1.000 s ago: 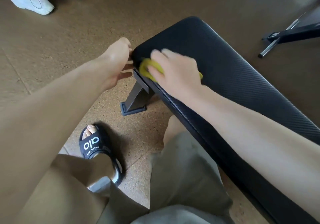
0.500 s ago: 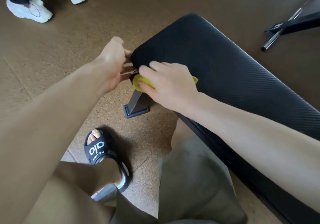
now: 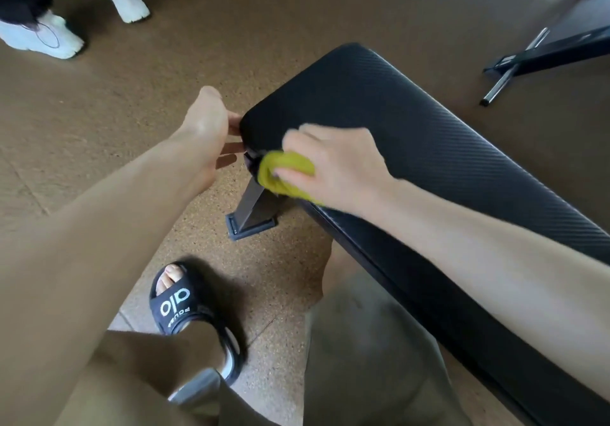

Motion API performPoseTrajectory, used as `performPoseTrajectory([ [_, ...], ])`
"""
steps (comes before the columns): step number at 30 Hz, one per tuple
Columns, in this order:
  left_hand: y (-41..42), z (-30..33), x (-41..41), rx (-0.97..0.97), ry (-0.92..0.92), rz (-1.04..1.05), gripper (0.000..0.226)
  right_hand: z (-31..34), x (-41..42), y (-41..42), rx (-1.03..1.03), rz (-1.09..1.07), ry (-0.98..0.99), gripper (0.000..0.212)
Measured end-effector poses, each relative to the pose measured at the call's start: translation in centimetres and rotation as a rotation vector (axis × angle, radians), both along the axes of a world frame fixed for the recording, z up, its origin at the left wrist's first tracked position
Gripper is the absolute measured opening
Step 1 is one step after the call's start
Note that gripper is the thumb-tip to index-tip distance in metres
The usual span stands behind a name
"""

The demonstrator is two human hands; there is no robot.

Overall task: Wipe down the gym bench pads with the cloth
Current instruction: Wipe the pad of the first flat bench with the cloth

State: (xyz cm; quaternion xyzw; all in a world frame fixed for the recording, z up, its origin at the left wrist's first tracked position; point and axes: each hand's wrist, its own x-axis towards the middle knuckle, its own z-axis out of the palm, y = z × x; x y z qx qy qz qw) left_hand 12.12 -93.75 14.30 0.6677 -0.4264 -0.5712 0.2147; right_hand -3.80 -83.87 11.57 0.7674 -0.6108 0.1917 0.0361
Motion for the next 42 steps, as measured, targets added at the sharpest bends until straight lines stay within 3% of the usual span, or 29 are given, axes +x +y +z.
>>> performPoseTrajectory([
  [5, -0.6, -0.6, -0.7, -0.012, -0.01, 0.038, 0.049, -0.5, -0.3, -8.1, 0.015, -0.293, 0.031, 0.033],
  [9, -0.2, -1.8, -2.2, -0.033, -0.1, 0.044, 0.059, -1.0, 0.4, 0.0, -0.021, -0.261, 0.002, 0.03],
  [13, 0.2, -3.6, -3.3, -0.094, -0.121, 0.071, 0.049, -0.8, -0.3, 5.5, 0.029, -0.217, -0.003, 0.03],
  [19, -0.6, -5.1, -5.4, -0.222, -0.191, 0.299, 0.036, -0.7, -2.3, -6.3, -0.013, -0.336, 0.047, 0.034],
  [25, -0.7, -6.4, -5.5, -0.276, -0.186, 0.358, 0.022, -0.1, -3.3, -15.7, 0.143, -0.381, 0.104, 0.031],
  [29, -0.7, -6.1, -5.5, -0.261, -0.175, 0.35, 0.025, 0.0, -7.4, -13.7, 0.138, -0.483, 0.035, 0.032],
  [35, -0.6, -5.6, -5.4, -0.212, -0.168, 0.329, 0.024, 0.3, -15.5, -6.6, 0.251, -0.907, -0.058, 0.034],
  [42, -0.6, -5.8, -5.7, -0.227, -0.139, 0.336, 0.023, 0.0, -12.6, 0.2, 0.169, -1.004, 0.061, 0.032],
])
